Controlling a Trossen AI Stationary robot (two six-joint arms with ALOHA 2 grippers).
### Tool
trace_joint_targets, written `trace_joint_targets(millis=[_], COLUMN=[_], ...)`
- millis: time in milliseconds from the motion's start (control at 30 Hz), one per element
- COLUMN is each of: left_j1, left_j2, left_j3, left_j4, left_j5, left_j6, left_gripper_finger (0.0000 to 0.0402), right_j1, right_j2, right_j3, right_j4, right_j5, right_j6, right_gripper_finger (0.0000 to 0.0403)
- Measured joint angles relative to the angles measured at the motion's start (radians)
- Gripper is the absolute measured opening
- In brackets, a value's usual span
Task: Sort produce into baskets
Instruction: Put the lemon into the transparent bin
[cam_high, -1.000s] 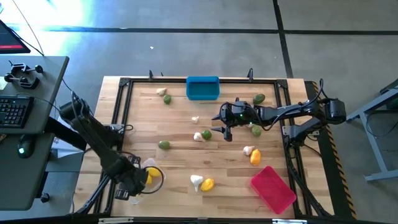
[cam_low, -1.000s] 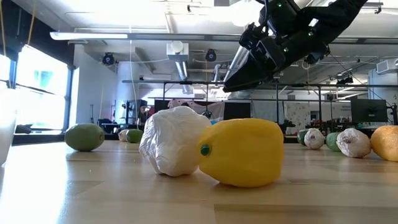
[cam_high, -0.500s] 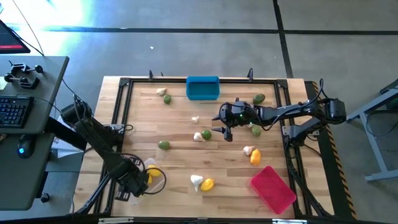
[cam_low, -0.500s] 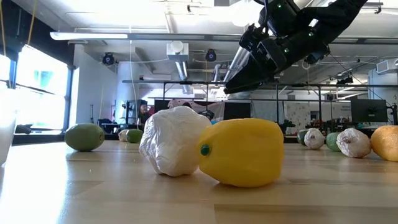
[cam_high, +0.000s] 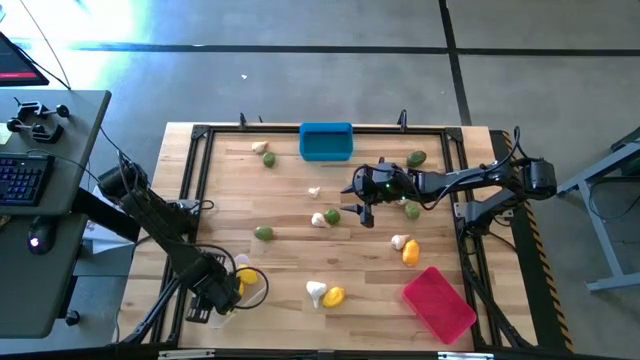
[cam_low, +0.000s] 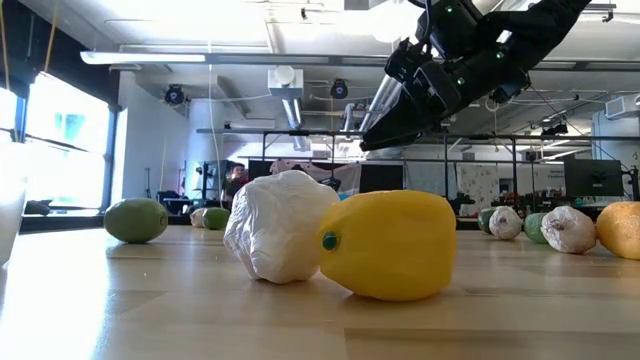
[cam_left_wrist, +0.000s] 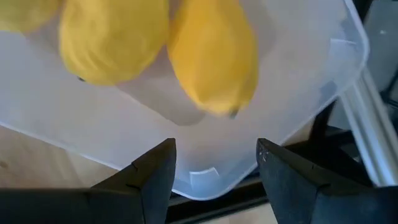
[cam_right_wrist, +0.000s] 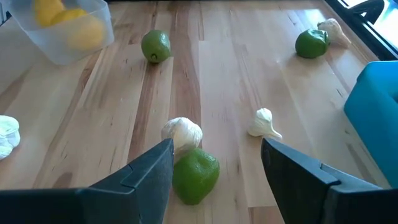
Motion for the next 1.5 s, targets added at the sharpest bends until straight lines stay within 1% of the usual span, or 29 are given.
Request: trace_joint_targets(millis=[133, 200, 267, 333, 433, 567, 633, 733, 833, 867, 967, 1033, 1167, 1267, 1367, 1500], left_j1=[0.012, 0.012, 0.012, 0.020, 0.053, 0.122, 0.171, 0.260, 0.361, 0.393, 0.488, 0.550, 0.676, 0.757, 0.819, 0.874], left_j2=[-0.004, -0.024, -0.061, -0.109, -0.186, -0.274, -0.314, -0.369, -0.409, -0.416, -0.423, -0.423, -0.410, -0.388, -0.368, -0.354], left_j3=[0.000, 0.000, 0.000, 0.000, 0.000, -0.014, -0.048, -0.114, -0.191, -0.217, -0.297, -0.357, -0.494, -0.584, -0.633, -0.651], left_j4=[-0.002, -0.004, -0.004, -0.004, -0.004, 0.037, 0.091, 0.231, 0.433, 0.507, 0.726, 0.874, 1.232, 1.458, 1.569, 1.581], left_j5=[0.051, 0.047, 0.016, -0.030, -0.112, -0.218, -0.280, -0.334, -0.358, -0.359, -0.356, -0.336, -0.235, -0.190, -0.184, -0.179], left_j6=[0.016, 0.018, 0.025, 0.011, -0.002, 0.028, 0.068, 0.171, 0.292, 0.334, 0.452, 0.518, 0.590, 0.617, 0.644, 0.708], left_gripper_finger=[0.0208, 0.0202, 0.0184, 0.0156, 0.0103, 0.0030, 0.0008, 0.0010, 0.0007, 0.0003, 0.0002, 0.0002, 0.0001, 0.0000, 0.0000, 0.0000], right_j1=[0.000, 0.000, 0.002, 0.003, 0.003, 0.003, 0.002, 0.002, 0.002, 0.002, 0.002, 0.002, 0.002, -0.001, -0.001, -0.001], right_j2=[0.000, 0.000, 0.000, 0.000, 0.000, 0.000, 0.000, 0.000, 0.000, 0.000, 0.000, 0.000, 0.000, 0.000, 0.000, 0.000], right_j3=[0.000, 0.000, 0.000, 0.000, 0.000, 0.000, 0.000, 0.000, 0.000, 0.000, 0.000, 0.000, 0.000, 0.000, -0.001, -0.001], right_j4=[0.000, 0.000, -0.002, -0.002, -0.002, -0.002, -0.003, -0.005, -0.005, -0.005, -0.005, -0.005, -0.005, -0.014, -0.048, -0.073], right_j5=[0.000, 0.000, 0.000, 0.000, 0.000, 0.000, 0.000, 0.000, 0.000, 0.000, 0.000, 0.000, 0.000, 0.015, 0.019, 0.039], right_j6=[-0.004, -0.021, -0.032, -0.045, -0.054, -0.075, -0.092, -0.121, -0.148, -0.151, -0.149, -0.140, -0.124, -0.090, -0.055, 0.033], right_gripper_finger=[0.0232, 0.0232, 0.0230, 0.0222, 0.0196, 0.0143, 0.0112, 0.0064, 0.0016, 0.0008, 0.0011, 0.0011, 0.0002, 0.0004, 0.0001, 0.0001])
